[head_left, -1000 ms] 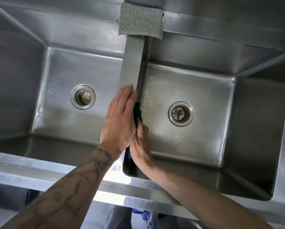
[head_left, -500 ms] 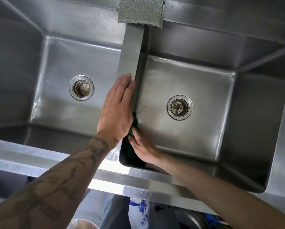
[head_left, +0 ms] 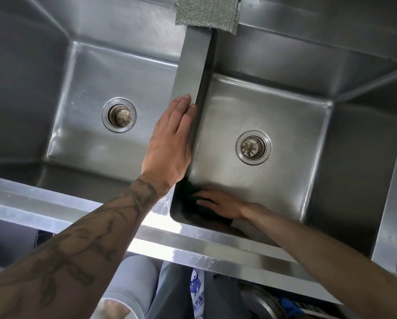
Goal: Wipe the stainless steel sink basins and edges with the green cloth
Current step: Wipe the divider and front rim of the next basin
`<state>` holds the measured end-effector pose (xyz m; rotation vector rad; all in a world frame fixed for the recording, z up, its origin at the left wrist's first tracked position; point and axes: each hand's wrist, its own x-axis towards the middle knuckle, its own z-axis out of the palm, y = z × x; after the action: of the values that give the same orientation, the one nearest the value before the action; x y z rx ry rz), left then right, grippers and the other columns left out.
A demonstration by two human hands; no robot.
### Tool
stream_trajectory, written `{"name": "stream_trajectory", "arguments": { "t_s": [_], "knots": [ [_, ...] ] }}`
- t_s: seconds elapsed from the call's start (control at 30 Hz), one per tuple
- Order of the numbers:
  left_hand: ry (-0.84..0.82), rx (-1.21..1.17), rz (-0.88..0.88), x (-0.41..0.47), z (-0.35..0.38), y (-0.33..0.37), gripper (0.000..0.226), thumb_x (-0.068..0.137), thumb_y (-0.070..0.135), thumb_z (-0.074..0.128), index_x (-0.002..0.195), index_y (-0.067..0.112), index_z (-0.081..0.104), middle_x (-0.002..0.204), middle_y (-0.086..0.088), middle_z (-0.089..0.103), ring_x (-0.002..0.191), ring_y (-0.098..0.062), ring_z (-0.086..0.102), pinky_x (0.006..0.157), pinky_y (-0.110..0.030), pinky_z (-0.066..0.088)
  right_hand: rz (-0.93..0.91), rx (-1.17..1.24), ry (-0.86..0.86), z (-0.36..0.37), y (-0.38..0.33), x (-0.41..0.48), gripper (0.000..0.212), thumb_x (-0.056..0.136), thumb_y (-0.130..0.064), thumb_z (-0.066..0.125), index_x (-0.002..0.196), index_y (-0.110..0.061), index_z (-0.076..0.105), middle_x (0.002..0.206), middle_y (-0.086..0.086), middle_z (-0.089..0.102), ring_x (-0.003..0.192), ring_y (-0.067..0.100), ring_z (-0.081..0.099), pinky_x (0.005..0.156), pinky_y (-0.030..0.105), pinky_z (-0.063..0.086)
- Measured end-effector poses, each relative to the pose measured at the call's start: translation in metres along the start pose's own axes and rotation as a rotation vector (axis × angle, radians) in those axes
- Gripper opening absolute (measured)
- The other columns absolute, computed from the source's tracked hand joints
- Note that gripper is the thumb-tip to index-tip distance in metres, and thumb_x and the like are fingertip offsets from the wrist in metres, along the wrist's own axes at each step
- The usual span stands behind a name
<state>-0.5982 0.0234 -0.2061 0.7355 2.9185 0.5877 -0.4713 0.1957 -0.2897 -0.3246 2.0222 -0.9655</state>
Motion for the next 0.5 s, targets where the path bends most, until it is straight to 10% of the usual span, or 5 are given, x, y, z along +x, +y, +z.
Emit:
{"name": "stream_trajectory", "arguments": {
  "t_s": [0.1, 0.2, 0.5],
  "knots": [
    [-0.009, -0.027, -0.001, -0.001, -0.001, 0.000, 0.060, 0.098, 0.007, 0.041, 0.157, -0.002, 0.040, 0.168, -0.018, 0.035, 0.158, -0.036, 0.031, 0.128, -0.050, 0.030, 0.050, -0.016, -0.024, 0.001, 0.002, 0.004, 0.040, 0.110, -0.030, 0.048, 0.142, -0.011, 0.063, 0.152, 0.012, 0.054, 0.141, 0.028, 0.047, 0.123, 0.042, 0.030],
    [0.006, -0.018, -0.014, -0.002, -0.003, 0.002, 0.057, 0.100, 0.009, 0.041, 0.155, -0.002, 0.043, 0.166, -0.019, 0.039, 0.156, -0.037, 0.035, 0.125, -0.053, 0.035, -0.002, 0.067, -0.020, -0.008, -0.015, -0.021, 0.040, 0.111, -0.031, 0.047, 0.146, -0.013, 0.059, 0.153, 0.004, 0.053, 0.140, 0.014, 0.047, 0.117, 0.011, 0.026],
    [-0.032, 0.085, -0.229, -0.104, -0.005, 0.049, 0.062, 0.109, 0.030, 0.041, 0.165, 0.007, 0.029, 0.175, -0.009, 0.024, 0.163, -0.027, 0.019, 0.131, -0.054, 0.021, -0.034, -0.037, -0.100, -0.013, 0.008, -0.031, 0.043, 0.109, -0.033, 0.051, 0.147, -0.013, 0.057, 0.156, 0.006, 0.050, 0.144, 0.018, 0.043, 0.125, 0.034, 0.029]
  ]
}}
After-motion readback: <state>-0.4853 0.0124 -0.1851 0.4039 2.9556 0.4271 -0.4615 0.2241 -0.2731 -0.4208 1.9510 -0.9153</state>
